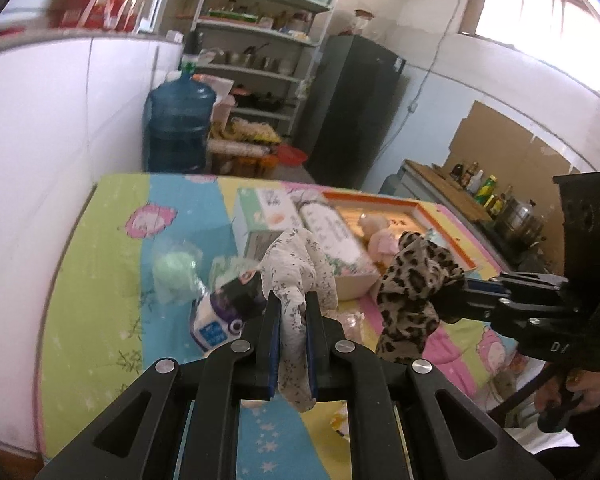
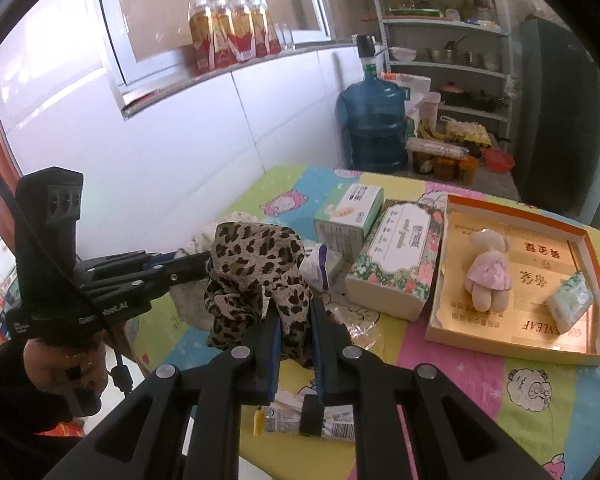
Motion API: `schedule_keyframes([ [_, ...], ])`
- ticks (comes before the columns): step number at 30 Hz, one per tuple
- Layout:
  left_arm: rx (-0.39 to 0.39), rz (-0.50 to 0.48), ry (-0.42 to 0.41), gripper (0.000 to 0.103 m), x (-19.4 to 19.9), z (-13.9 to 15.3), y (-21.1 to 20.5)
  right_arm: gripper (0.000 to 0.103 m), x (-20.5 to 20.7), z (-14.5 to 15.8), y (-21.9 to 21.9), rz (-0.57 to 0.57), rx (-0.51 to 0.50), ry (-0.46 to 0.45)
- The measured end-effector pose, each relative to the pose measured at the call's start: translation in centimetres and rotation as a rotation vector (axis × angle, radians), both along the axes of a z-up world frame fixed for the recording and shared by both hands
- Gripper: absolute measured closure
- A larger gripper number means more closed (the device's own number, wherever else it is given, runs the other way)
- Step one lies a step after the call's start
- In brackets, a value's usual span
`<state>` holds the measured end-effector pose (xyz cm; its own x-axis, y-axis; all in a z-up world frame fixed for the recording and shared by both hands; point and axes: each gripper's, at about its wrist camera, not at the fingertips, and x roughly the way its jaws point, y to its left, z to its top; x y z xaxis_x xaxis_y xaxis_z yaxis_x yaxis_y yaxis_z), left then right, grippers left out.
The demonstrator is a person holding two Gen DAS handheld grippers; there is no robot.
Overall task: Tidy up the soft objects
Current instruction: 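Carry the white scrunchie with the left tool while the right tool carries the leopard scrunchie to the gold box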
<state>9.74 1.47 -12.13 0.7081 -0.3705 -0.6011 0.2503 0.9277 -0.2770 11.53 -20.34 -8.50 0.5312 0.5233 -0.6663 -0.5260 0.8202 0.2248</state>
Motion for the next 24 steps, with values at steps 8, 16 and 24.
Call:
schedule_keyframes([
  [8,-0.004,-0.066,-0.067,0.093,0.2,3.6,-1.8,0.089,-0.1,1.8,-2.3,-0.085,0.019,-0.037],
  [16,-0.019,-0.162,-0.106,0.093,2.3,5.4,-5.9,0.089,0.3,2.6,-6.2,-0.199,0.01,-0.068],
  [24,-0.025,-0.255,-0.128,0.093,5.0,6.4,-11.6,0.089,1.6,3.0,-12.3,-0.336,0.007,-0.083],
])
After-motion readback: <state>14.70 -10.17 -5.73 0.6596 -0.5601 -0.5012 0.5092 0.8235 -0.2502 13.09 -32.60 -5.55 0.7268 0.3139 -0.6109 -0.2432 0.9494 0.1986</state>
